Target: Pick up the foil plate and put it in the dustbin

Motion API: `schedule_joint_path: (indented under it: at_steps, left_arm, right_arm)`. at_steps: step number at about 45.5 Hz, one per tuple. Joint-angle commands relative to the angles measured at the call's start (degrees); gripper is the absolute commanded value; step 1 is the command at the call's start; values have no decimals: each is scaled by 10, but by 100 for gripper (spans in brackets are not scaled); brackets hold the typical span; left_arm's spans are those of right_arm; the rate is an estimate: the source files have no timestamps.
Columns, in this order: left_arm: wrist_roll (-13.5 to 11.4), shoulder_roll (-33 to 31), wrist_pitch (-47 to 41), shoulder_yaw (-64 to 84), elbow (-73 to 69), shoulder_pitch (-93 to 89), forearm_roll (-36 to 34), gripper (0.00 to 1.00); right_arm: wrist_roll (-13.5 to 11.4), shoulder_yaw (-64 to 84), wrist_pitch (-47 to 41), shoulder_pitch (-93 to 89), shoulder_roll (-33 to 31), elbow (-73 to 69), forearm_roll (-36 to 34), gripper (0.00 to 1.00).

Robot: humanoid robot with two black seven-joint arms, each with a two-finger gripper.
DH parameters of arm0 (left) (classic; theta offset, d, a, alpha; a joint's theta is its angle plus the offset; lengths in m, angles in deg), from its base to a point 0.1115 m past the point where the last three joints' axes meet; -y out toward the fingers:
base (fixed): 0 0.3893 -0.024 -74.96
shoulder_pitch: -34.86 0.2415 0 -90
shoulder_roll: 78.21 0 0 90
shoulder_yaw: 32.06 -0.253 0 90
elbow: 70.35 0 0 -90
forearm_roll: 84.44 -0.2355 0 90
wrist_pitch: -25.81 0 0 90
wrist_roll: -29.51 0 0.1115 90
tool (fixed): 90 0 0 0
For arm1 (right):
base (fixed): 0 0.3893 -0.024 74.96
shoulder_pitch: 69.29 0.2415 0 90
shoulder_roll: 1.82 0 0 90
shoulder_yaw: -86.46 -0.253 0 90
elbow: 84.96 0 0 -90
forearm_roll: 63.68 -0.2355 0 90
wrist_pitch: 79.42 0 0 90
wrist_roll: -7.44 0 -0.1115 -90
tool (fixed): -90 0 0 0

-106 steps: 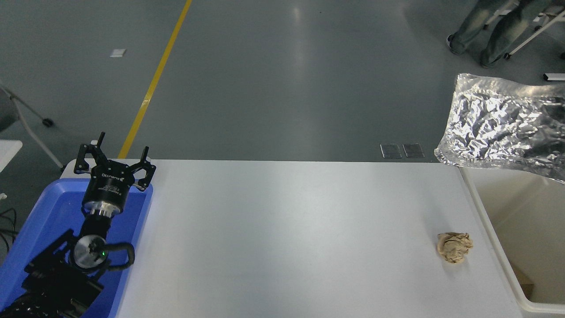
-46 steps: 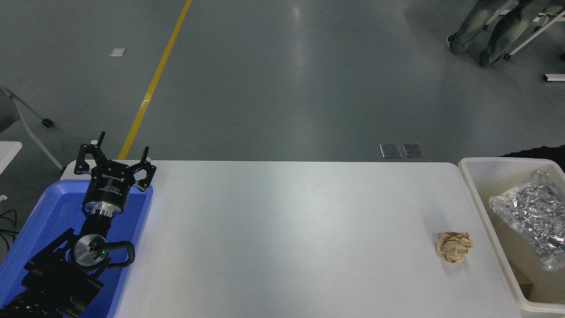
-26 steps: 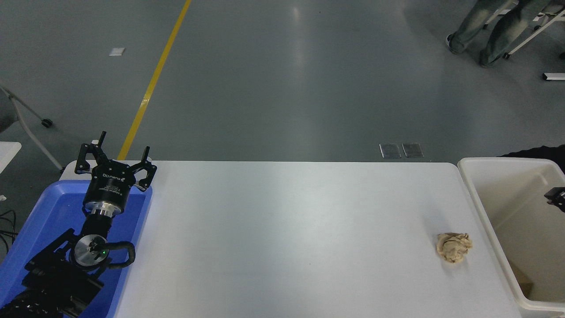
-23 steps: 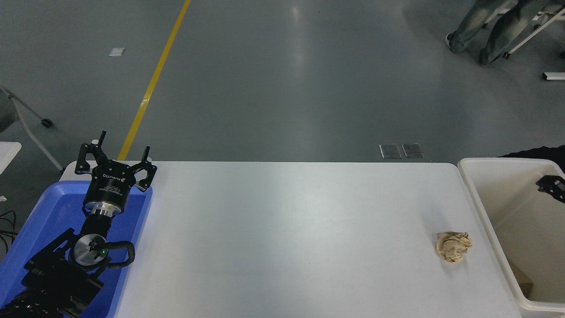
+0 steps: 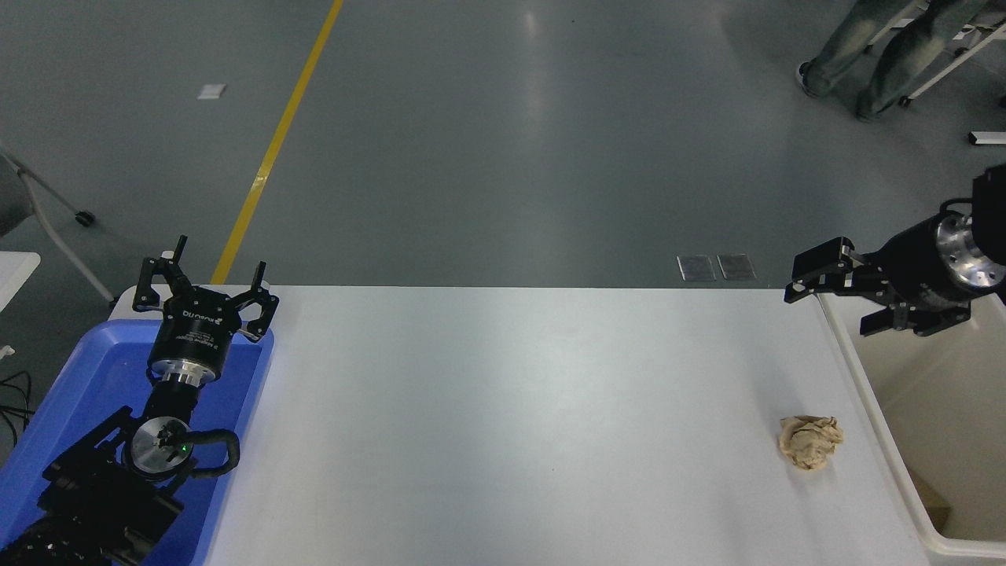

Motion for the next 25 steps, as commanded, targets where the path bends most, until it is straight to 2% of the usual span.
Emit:
schedule_joint_path:
  at_steps: [1, 6, 10, 25]
  left_arm:
    - [-1, 0, -1, 0, 0, 0, 1, 100]
    - [-1, 0, -1, 1, 0, 0, 1, 100]
    - [-1, 0, -1, 1, 0, 0, 1, 100]
    - [-1, 0, -1, 1, 0, 0, 1, 100]
  right_arm:
    - [0, 17, -62, 121, 147, -53, -94, 100]
    - [0, 13, -62, 144, 208, -51, -119, 100]
    - [0, 11, -62, 157, 229, -49, -149, 100]
    - [0, 25, -61, 163, 229, -46, -154, 100]
